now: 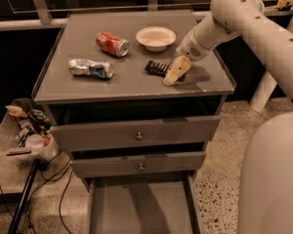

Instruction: Place rxbar chocolate into bottom drawer

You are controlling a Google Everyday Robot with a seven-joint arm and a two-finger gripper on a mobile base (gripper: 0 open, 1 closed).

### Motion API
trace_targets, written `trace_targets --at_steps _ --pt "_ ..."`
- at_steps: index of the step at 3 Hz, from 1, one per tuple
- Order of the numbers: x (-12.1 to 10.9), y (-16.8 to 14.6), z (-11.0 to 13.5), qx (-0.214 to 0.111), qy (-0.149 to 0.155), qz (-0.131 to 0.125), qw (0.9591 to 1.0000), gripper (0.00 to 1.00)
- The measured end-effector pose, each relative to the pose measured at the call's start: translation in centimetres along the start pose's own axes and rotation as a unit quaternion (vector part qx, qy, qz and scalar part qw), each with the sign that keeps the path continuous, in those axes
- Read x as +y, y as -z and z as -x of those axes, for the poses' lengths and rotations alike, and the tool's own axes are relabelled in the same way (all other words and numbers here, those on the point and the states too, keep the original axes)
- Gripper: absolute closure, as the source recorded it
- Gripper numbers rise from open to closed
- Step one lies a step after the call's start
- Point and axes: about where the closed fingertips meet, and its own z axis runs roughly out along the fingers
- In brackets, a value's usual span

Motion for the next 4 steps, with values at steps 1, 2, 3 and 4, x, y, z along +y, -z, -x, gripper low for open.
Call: trace_targets --at_steps 1,2,3,4 --pt "0.00 0.00 0.00 0.000 0.000 0.000 1.0000 0.41" --pt "0.00 0.00 0.00 0.000 0.000 0.000 1.0000 0.65" --pt "0.00 -0.01 0.00 0.000 0.000 0.000 1.0000 0.88" --pt "0.00 -0.02 0.00 0.000 0.000 0.000 1.0000 1.00"
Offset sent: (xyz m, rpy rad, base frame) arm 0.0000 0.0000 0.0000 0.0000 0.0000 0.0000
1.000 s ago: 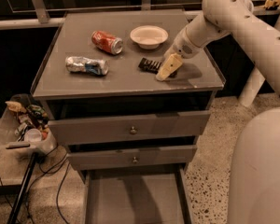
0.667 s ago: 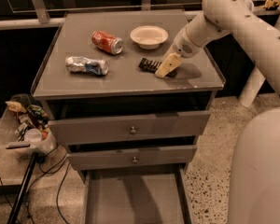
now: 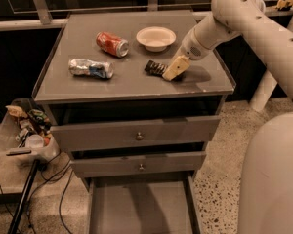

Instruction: Place rxbar chocolate into bottom drawer

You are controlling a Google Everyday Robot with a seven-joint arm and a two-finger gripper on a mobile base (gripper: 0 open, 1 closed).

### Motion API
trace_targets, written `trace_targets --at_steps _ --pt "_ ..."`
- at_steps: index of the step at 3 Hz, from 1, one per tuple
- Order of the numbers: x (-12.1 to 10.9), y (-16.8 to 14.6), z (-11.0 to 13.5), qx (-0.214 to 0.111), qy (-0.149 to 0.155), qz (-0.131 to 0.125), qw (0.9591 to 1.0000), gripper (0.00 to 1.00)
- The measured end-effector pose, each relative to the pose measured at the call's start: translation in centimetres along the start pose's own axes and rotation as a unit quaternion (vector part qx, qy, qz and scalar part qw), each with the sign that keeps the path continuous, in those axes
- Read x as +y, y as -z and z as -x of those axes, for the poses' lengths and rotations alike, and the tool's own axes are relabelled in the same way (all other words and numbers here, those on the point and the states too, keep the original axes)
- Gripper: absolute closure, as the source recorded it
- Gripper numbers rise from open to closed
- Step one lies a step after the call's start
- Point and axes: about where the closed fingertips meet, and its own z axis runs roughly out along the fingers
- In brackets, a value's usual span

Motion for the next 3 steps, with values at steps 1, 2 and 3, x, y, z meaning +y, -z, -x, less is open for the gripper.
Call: trace_targets --at_steps 1,2,3 --pt "-0.1 0.5 0.4 0.000 0.000 0.000 1.0000 1.00" --pt "0.8 1.5 0.2 0.001 0.004 0.006 1.0000 1.00" --pt "1.9 3.8 0.0 -0.009 0.009 0.003 0.9999 1.00"
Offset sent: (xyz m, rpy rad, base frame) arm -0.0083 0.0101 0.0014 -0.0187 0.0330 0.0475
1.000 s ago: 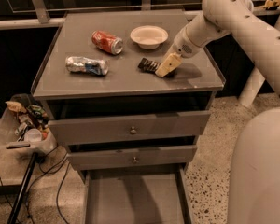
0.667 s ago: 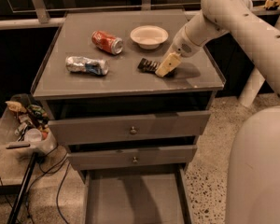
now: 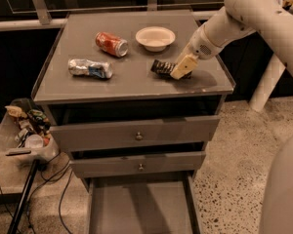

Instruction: Place rxbar chocolate into bottom drawer

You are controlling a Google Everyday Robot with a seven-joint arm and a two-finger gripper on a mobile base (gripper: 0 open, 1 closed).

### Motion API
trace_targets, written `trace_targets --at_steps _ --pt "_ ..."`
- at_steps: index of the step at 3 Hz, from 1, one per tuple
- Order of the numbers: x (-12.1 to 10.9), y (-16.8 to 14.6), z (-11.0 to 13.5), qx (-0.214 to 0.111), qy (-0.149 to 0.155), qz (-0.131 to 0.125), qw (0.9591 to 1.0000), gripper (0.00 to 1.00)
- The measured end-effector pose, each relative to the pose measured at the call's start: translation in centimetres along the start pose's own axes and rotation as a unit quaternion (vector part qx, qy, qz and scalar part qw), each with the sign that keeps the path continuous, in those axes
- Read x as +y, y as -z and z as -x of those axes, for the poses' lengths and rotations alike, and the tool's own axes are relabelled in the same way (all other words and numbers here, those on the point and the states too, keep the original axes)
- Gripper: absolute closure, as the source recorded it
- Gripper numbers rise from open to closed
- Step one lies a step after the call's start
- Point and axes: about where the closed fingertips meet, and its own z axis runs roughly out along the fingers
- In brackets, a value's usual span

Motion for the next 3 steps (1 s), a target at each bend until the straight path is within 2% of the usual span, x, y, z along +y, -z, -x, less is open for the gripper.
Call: trace_targets --at_steps 2,3 --pt "3.0 4.9 -0.5 -0.023 0.006 -0.020 0.9995 1.00" --pt "5.7 6.2 -1.4 -0.029 0.006 -0.024 0.9993 1.00"
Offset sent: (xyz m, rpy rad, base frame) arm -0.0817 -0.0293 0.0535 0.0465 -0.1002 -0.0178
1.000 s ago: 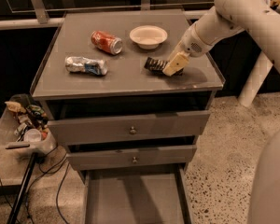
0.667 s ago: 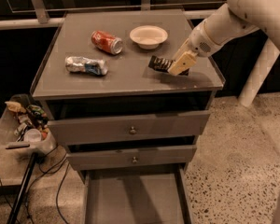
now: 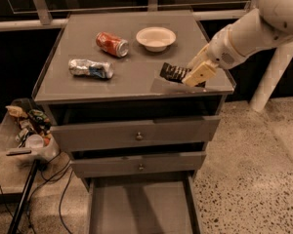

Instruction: Place rxbar chocolate into bottom drawer

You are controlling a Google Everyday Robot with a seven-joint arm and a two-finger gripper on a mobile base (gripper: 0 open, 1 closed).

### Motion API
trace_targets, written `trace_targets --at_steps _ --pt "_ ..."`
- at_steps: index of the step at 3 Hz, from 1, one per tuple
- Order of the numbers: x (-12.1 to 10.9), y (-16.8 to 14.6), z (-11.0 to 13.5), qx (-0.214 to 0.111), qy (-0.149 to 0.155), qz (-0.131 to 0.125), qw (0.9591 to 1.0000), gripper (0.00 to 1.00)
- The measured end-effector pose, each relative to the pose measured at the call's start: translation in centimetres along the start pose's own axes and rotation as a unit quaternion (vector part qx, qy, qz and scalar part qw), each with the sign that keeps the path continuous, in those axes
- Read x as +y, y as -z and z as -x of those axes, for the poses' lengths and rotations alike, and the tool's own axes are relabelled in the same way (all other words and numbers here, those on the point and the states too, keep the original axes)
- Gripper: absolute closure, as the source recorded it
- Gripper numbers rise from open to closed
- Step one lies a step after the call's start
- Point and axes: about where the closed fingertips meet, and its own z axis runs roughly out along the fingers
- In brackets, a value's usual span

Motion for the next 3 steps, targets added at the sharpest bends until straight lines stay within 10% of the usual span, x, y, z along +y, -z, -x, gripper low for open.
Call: trace_targets --at_steps 3 --pt "8.9 0.5 -4.7 0.026 -0.035 0.007 0.9990 1.00"
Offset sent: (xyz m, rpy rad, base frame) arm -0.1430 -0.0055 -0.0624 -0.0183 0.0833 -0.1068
